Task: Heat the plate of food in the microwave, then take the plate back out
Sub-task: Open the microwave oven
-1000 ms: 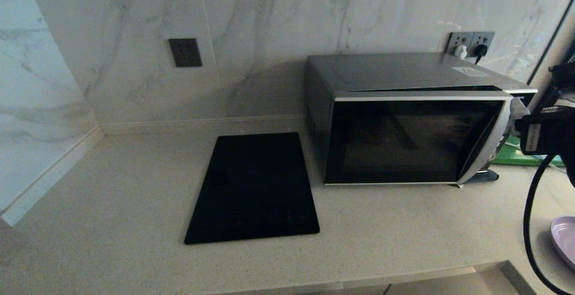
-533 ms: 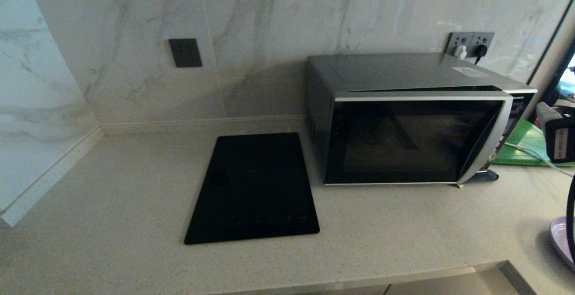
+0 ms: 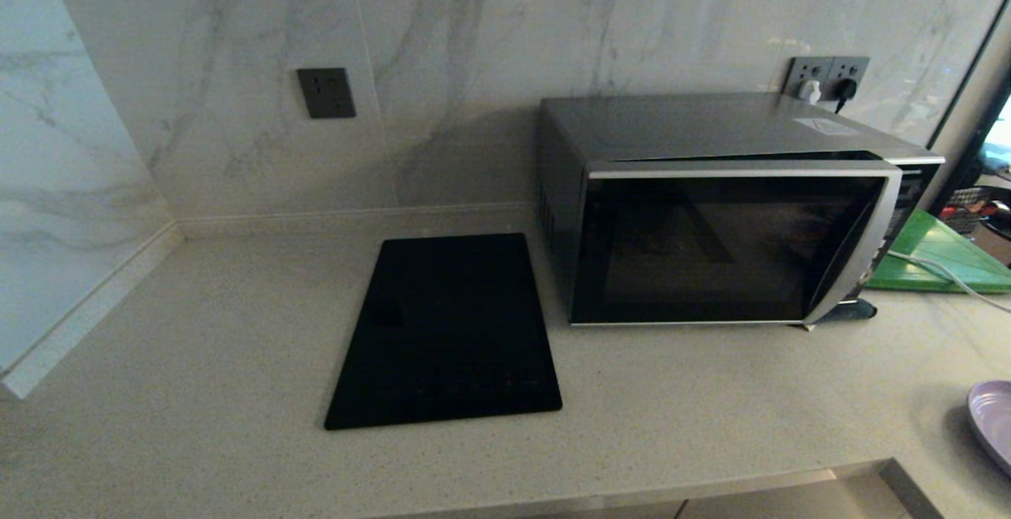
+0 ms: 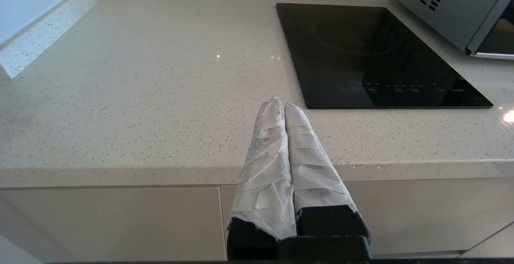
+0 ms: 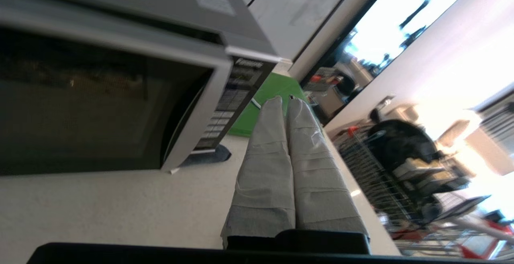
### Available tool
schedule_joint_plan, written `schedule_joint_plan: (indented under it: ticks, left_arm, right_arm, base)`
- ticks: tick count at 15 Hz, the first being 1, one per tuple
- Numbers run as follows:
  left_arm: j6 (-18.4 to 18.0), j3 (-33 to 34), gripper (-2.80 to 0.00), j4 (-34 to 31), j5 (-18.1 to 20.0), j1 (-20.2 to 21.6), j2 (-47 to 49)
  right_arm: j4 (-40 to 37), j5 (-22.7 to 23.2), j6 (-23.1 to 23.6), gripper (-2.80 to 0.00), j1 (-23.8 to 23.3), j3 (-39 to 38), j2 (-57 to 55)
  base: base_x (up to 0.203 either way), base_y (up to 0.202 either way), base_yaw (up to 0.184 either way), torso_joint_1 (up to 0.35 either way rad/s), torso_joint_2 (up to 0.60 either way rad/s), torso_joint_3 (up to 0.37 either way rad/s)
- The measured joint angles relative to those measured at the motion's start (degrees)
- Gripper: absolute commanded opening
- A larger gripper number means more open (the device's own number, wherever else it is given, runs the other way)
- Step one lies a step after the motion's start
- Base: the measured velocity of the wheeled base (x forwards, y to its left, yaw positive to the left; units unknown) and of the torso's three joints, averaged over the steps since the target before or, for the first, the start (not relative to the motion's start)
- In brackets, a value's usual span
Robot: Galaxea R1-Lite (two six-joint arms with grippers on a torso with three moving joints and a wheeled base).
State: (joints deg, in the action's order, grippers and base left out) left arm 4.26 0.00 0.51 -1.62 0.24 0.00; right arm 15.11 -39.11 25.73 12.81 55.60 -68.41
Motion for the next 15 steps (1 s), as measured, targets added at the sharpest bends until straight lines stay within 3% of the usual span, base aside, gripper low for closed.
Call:
schedule_joint_plan:
  ticks: [4, 7, 11, 15]
  left_arm:
    - [0.0, 0.0, -2.8, 0.0, 0.0, 0.0, 0.0]
    - [0.0, 0.0, -2.8, 0.0, 0.0, 0.0, 0.0]
    - [0.0, 0.0, -2.8, 0.0, 0.0, 0.0, 0.0]
    - [0.0, 0.0, -2.8, 0.0, 0.0, 0.0, 0.0]
  right_arm:
    - [-19.6, 16.0, -13.3, -2.8, -12.9, 15.5, -1.9]
    - [-33.7, 24.7, -23.0, -2.8, -16.1, 27.2, -4.8]
    - [-48.9, 29.4, -30.5, -2.8, -16.9, 35.7, -11.1]
    - [-54.3, 32.5, -37.8, -2.8, -17.1, 45.9, -19.1]
  base:
    - [0.0, 0.0, 0.0, 0.0, 0.0, 0.0]
    - [0.0, 0.0, 0.0, 0.0, 0.0, 0.0]
    - [0.0, 0.0, 0.0, 0.0, 0.0, 0.0]
    - [0.0, 0.0, 0.0, 0.0, 0.0, 0.0]
